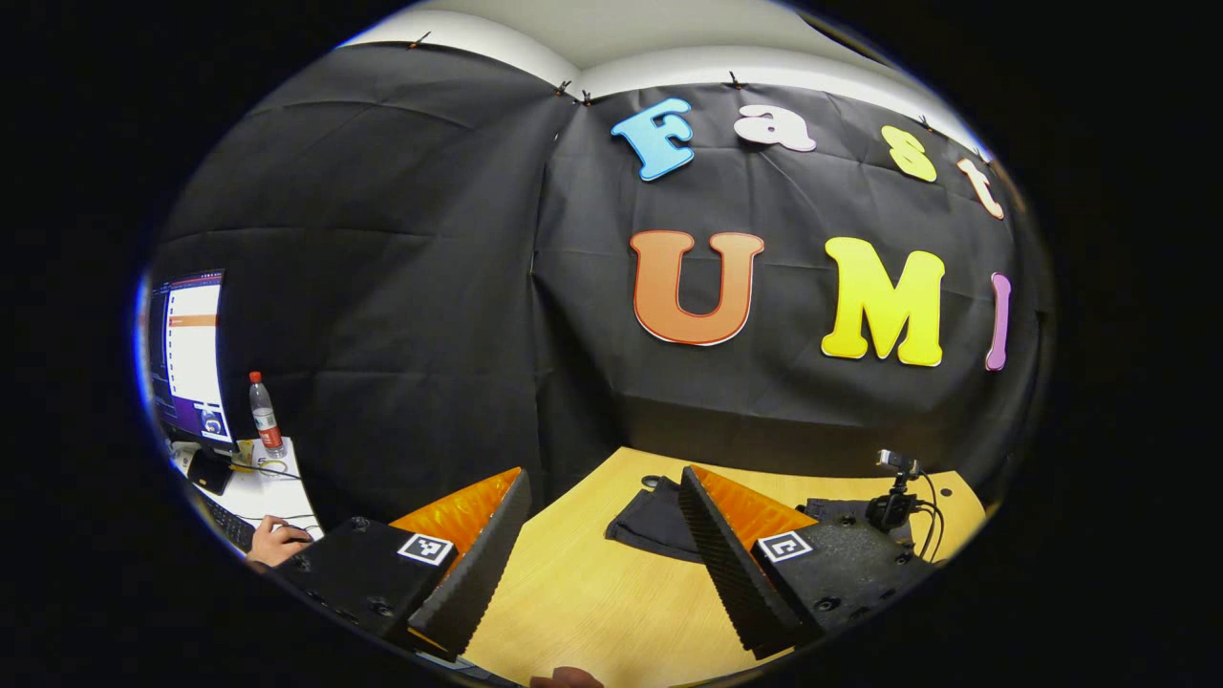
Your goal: Grasp the waist and the cuffs of the jeans and fold them to make the two legs overlap; first hold the waist and fold one-third of the jeans toward the cuffs, then hold the cuffs and fold the remaining one-third in the same direction to finish folding.
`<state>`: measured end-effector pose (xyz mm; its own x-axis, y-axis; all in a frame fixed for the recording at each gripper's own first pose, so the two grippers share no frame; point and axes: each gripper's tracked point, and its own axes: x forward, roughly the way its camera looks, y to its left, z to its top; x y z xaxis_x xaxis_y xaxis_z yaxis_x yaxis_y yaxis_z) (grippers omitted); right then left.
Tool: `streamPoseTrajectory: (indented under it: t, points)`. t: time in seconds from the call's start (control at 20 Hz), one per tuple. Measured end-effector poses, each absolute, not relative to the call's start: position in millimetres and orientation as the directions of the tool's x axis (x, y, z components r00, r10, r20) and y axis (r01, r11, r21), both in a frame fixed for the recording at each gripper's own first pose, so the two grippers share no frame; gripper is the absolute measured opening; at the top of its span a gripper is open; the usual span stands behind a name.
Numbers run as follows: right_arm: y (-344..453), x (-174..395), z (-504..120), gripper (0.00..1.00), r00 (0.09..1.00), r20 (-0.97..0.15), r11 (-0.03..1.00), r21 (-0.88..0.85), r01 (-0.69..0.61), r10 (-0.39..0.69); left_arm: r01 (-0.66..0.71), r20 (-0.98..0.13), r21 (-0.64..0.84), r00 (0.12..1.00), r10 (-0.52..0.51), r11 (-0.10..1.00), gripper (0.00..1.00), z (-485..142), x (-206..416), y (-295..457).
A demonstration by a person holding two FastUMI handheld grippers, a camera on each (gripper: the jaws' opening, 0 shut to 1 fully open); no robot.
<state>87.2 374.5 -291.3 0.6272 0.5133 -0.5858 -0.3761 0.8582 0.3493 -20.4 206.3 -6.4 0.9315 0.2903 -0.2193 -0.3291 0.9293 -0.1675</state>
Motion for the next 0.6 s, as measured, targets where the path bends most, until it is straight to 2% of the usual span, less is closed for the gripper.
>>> streamPoseTrajectory:
  t: [0.05, 0.1, 0.15, 0.3, 0.45, 0.5, 0.6]
  points:
    - [374.1, 87.5, -292.0, 0.04, 0.621, -0.585, 0.853, 0.355, -0.383, 0.522, -0.326, -0.221, -0.177, 0.933, 0.285, 0.929, 1.0, -8.2, -17.9, 204.6]
    - [375.4, 87.3, -291.5, 0.13, 0.6, -0.582, 0.836, 0.378, -0.398, 0.549, -0.323, -0.224, -0.187, 0.934, 0.28, 0.928, 1.0, -11.6, -16.1, 203.0]
    - [380.3, 84.3, -288.8, 0.13, 0.571, -0.578, 0.812, 0.413, -0.412, 0.583, -0.319, -0.232, -0.201, 0.934, 0.271, 0.926, 1.0, -14.9, -13.0, 200.6]
    - [392.8, 70.5, -270.2, 0.72, 0.548, -0.563, 0.784, 0.415, -0.461, 0.619, -0.308, -0.255, -0.266, 0.936, 0.242, 0.913, 1.0, -25.8, -3.5, 193.5]
    - [391.0, 56.1, -239.4, 0.75, 0.543, -0.526, 0.752, 0.381, -0.537, 0.654, -0.307, -0.304, -0.38, 0.932, 0.196, 0.872, 0.99, -48.8, 12.0, 183.0]
    - [388.0, 53.2, -229.0, 0.84, 0.547, -0.51, 0.744, 0.376, -0.552, 0.664, -0.302, -0.323, -0.442, 0.932, 0.164, 0.845, 0.98, -60.0, 17.0, 179.1]
    - [379.5, 48.8, -202.8, 0.84, 0.56, -0.47, 0.728, 0.373, -0.575, 0.683, -0.316, -0.373, -0.566, 0.922, 0.105, 0.761, 0.99, -83.2, 30.2, 169.5]
